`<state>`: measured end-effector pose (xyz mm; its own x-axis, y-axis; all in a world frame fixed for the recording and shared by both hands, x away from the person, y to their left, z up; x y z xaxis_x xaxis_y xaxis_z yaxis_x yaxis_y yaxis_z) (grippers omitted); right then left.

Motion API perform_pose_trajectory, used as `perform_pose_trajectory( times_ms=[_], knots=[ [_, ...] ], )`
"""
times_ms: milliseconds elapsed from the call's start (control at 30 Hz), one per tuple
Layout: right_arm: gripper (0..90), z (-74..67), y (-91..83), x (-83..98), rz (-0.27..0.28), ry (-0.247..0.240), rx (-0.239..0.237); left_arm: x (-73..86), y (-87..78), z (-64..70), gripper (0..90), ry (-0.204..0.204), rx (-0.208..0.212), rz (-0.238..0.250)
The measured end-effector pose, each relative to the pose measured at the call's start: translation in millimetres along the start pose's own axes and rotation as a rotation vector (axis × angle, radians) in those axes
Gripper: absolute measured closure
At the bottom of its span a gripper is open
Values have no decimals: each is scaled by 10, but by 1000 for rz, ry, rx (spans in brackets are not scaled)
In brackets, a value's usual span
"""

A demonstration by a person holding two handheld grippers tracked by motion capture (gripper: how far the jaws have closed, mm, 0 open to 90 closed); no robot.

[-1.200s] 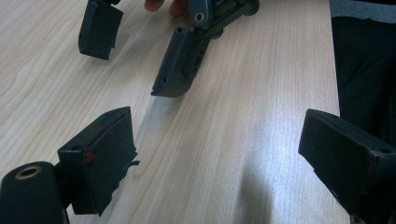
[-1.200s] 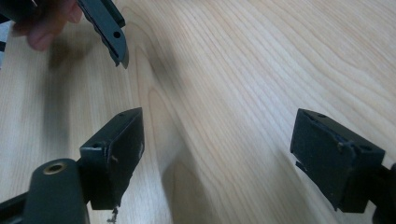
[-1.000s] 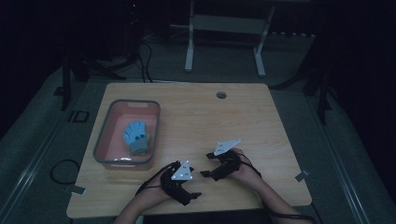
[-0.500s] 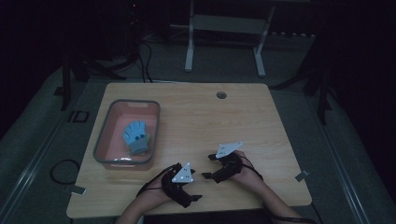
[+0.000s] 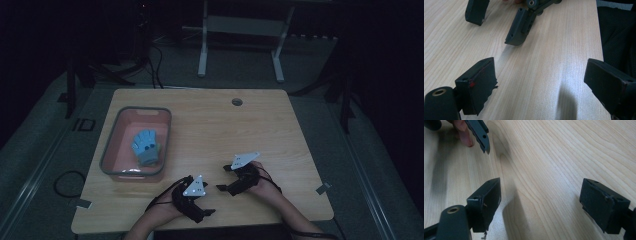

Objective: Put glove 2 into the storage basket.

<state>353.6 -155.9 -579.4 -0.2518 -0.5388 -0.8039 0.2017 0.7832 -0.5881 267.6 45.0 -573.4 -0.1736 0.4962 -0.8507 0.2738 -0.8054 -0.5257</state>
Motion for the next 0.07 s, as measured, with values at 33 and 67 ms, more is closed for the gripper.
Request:
perform_pose_trajectory(
  times_ms=[33, 67],
  knots=[
    [176, -1, -1, 0, 1, -2, -1, 1, -1, 0, 110, -1, 1, 1],
    [176, -2, 0, 0, 1, -3, -1, 2, 0, 0, 110, -1, 1, 1]
  ],
)
Point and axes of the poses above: each handheld gripper's, and its own axes: y roughly forward along the jaws, x roughly out of its underside, z roughly to its right, the point moved 2 cm from there along y, roughly forward along the jaws, and after that the axes turned 7 degrees about z, right-handed, at the moved point
